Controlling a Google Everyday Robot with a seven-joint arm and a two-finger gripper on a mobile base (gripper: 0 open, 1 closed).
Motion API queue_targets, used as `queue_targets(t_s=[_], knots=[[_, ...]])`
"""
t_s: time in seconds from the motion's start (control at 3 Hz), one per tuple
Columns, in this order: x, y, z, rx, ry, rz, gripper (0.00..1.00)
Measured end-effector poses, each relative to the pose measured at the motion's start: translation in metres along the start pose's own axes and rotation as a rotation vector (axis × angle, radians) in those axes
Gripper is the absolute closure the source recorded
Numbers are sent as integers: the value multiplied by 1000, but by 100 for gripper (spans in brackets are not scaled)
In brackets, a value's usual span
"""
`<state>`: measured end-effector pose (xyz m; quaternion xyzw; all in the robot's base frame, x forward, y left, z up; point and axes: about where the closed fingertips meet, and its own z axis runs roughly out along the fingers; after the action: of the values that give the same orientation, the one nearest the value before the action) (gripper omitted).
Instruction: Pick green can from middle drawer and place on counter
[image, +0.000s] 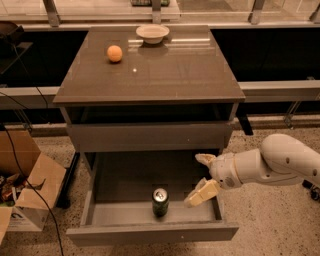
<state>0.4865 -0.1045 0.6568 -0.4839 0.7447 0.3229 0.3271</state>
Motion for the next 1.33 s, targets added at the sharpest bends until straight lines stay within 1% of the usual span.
queue_targets(t_s=[0.33,0.67,1.0,1.33], knots=[[0,0,0,0,0,0,0],[10,-5,16,15,-9,19,0],[26,-17,51,14,-8,14,0],[46,-31,91,5,7,19,0]])
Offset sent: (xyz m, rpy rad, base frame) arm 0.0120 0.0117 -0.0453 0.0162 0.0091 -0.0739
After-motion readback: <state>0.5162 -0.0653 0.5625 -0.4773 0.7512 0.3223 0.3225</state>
